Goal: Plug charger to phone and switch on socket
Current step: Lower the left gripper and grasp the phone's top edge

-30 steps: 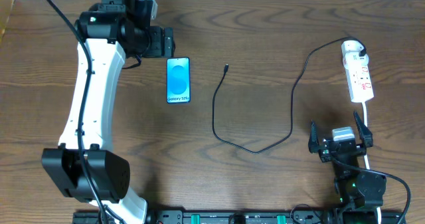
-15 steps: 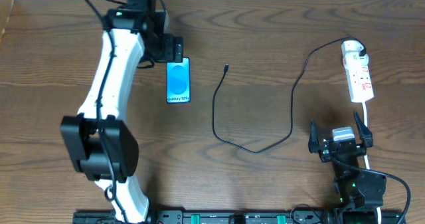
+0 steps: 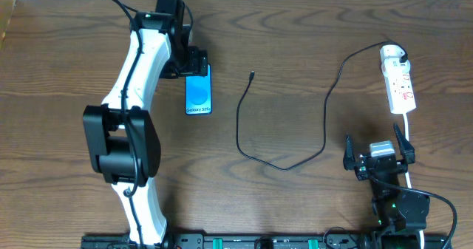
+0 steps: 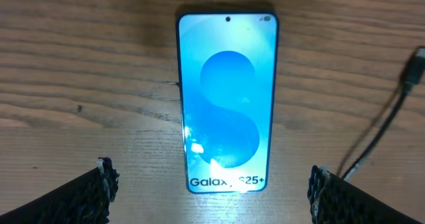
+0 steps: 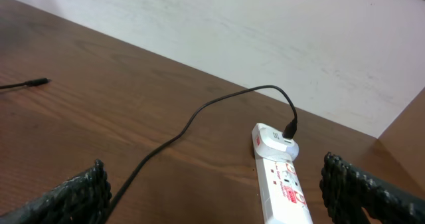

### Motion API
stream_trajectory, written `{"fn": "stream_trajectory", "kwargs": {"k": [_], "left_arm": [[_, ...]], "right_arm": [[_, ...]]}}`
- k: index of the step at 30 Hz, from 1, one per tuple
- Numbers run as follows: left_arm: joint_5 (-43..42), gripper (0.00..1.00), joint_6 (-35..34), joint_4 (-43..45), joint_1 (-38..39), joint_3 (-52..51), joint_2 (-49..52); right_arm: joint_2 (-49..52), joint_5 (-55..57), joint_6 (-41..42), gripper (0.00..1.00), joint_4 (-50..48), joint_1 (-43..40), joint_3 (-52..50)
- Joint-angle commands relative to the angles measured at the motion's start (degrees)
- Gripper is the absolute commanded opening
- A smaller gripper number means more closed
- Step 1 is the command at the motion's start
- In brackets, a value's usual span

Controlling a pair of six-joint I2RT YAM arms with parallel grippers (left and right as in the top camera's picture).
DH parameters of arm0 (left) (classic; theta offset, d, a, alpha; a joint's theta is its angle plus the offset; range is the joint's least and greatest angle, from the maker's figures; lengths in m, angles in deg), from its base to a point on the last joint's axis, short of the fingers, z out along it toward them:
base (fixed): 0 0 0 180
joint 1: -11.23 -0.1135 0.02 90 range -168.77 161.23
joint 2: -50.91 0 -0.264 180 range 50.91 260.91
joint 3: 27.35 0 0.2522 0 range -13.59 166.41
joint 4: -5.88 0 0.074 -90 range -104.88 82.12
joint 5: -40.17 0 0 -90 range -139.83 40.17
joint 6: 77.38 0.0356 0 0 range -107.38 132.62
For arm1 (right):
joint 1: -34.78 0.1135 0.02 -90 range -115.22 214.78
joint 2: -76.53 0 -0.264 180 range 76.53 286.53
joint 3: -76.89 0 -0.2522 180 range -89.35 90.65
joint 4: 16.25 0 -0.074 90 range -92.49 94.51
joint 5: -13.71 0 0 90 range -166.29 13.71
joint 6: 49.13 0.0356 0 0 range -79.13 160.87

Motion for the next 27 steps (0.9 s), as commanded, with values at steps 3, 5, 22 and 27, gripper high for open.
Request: {"fn": "stream_trajectory", "kwargs": {"k": [3, 5, 22, 27], "left_arm": [[1.1, 0.93, -0.9, 0.3, 0.2, -0.2, 2.3], [1.1, 0.93, -0.9, 0.5, 0.2, -0.3, 2.7], [1.2, 0.93, -0.9, 3.5, 1.4, -0.5, 7.0], [1.2, 0.93, -1.0, 3.7, 1.4, -0.5, 8.8]], "right_arm": [[-0.3, -0.2, 0.6, 0.99, 0.1, 0.1, -0.2], [-0.3, -0.2, 0.6, 0.99, 0.1, 0.1, -0.2], [-0.3, -0.2, 0.6, 0.99, 0.1, 0.1, -0.2], [-0.3, -0.2, 0.6, 0.99, 0.1, 0.1, -0.2]]}}
